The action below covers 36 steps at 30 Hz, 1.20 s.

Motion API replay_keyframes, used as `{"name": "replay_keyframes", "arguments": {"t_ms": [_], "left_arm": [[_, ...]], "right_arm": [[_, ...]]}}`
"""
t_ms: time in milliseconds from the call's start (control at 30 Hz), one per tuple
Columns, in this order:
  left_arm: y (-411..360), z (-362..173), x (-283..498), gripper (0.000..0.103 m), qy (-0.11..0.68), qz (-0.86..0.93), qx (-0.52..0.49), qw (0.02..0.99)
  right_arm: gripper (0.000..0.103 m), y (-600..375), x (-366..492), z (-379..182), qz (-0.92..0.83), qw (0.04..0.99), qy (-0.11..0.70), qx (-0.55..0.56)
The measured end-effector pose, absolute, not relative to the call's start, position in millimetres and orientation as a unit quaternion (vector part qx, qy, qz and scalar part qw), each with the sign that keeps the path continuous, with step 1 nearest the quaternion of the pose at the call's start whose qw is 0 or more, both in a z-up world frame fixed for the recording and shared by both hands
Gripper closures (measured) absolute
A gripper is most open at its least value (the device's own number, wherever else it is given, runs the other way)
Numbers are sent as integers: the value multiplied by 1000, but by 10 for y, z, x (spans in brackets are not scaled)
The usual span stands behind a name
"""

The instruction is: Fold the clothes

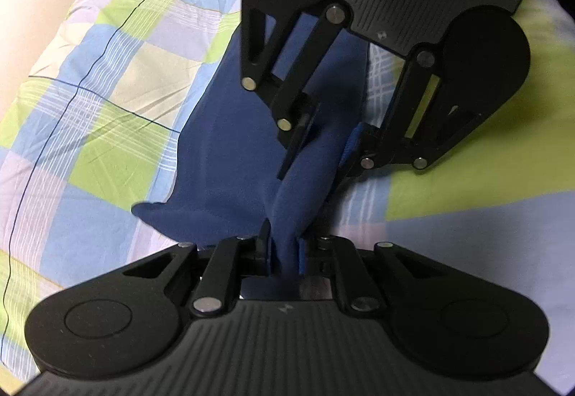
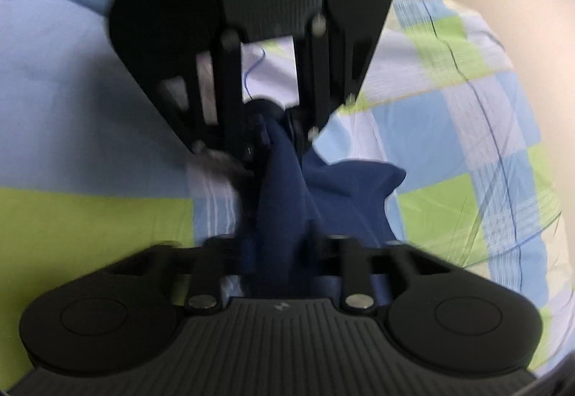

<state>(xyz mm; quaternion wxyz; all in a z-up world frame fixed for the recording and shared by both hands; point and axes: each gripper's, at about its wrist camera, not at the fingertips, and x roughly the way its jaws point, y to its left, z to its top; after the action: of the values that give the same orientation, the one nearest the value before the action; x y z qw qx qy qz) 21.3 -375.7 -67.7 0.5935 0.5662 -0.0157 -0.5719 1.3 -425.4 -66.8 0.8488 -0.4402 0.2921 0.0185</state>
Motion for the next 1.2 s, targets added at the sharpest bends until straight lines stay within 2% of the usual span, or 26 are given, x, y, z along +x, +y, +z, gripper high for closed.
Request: {"name": "replay_keyframes", "arguments": {"t_ms": [100,233,367,500,567,600,633,700,1000,1200], "left_arm": [[-3568,-463,-145,91,7,-586,553,592],[-3290,-222,-740,89,37,-614,523,589],[-3134,-321,-1083,77,91,-650,463,596],[-2983,-373,-998,67,123,-656,435,605],[-2821,-273,-889,53,125,-654,418,617],[-2741,-224,-826,51,128,-653,408,625],[-2653,-183,-756,50,134,-650,401,632],[-2596,-151,-641,51,138,-635,402,645],[-2449,-197,-242,51,142,-577,432,679],[-2310,-238,-246,51,145,-572,422,689]], "right_arm": [[89,-4206,-228,-521,44,851,284,-440],[89,-4069,-958,-212,101,847,279,-441],[88,-4012,-1544,-273,136,837,292,-441],[87,-3952,-1614,-530,117,832,302,-450],[81,-3911,-1596,-577,105,831,301,-456],[71,-3874,-1588,-594,97,830,299,-461],[60,-3805,-1588,-606,89,832,292,-463],[52,-3686,-1569,-620,79,837,281,-463],[54,-3327,-1237,-660,45,850,300,-431],[54,-3304,-1129,-671,20,849,326,-416]]}}
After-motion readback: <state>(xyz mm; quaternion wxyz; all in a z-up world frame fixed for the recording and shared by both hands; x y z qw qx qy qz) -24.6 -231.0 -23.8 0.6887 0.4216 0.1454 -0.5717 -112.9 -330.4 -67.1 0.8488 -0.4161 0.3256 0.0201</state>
